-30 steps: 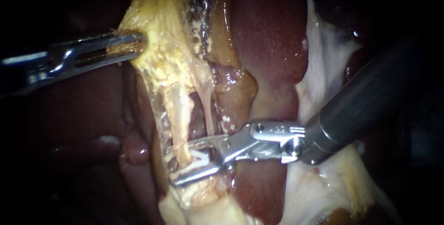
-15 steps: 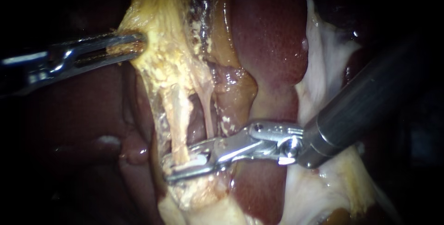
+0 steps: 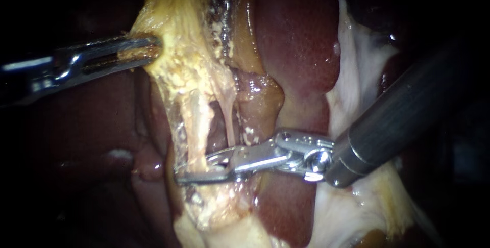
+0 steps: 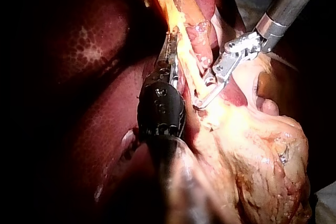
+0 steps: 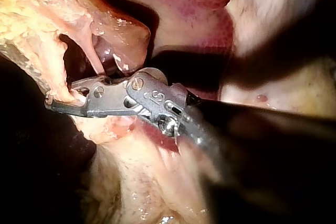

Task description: Clipping first clip left tube

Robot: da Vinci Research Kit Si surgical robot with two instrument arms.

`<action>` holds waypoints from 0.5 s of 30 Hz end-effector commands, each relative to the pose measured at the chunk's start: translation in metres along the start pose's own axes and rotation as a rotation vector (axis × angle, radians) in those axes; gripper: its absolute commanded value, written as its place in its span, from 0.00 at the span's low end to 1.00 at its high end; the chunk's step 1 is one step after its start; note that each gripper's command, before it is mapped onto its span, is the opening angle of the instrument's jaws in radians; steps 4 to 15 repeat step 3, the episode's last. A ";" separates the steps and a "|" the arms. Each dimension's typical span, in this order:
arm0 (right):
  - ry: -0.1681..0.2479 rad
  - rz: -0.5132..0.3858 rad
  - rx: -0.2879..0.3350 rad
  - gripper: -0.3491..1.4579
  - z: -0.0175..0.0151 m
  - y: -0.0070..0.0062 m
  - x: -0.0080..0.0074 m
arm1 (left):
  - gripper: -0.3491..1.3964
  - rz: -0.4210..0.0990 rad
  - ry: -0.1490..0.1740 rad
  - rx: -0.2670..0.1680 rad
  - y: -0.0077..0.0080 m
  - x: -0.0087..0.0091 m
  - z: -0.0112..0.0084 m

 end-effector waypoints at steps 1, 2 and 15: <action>0.001 0.005 -0.003 0.00 0.0001 0.0000 -0.0001 | 0.00 0.000 0.000 0.001 0.0000 0.0000 0.0000; 0.001 0.005 -0.003 0.00 0.0001 0.0000 -0.0002 | 0.00 0.000 0.000 0.001 0.0001 0.0000 0.0000; 0.001 0.005 -0.003 0.00 0.0001 0.0000 -0.0002 | 0.00 0.000 0.000 0.001 0.0001 0.0000 0.0000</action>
